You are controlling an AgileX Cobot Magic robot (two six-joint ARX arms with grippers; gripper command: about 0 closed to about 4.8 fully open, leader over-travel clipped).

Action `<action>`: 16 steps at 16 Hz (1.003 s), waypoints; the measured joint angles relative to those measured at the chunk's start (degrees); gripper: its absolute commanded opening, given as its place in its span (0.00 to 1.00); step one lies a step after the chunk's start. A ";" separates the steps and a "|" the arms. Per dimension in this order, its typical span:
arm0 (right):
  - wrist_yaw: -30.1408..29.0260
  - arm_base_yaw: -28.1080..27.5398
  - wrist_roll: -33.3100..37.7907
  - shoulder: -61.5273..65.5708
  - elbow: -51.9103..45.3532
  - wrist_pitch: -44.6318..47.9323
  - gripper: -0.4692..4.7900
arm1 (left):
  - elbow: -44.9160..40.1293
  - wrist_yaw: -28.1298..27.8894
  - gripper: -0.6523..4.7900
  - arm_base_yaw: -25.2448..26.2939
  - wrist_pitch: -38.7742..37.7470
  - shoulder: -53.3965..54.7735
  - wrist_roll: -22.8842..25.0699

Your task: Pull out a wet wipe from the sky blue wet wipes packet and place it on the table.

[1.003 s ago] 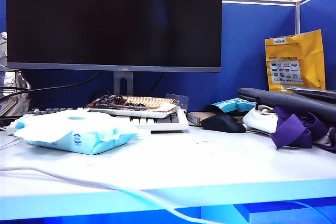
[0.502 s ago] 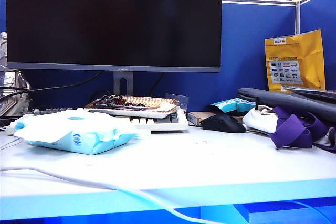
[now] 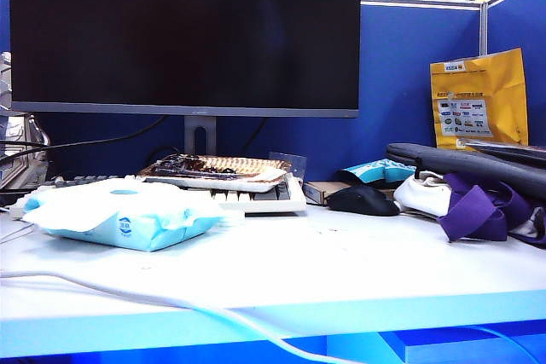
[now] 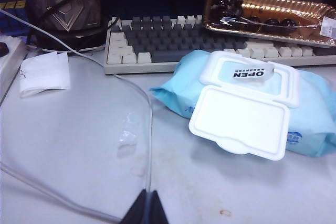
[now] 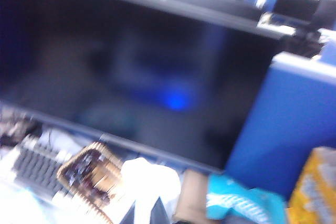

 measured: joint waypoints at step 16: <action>-2.19 -5.09 7.45 -4.44 -47.93 35.23 0.08 | 0.00 0.00 0.11 0.00 0.00 0.00 0.00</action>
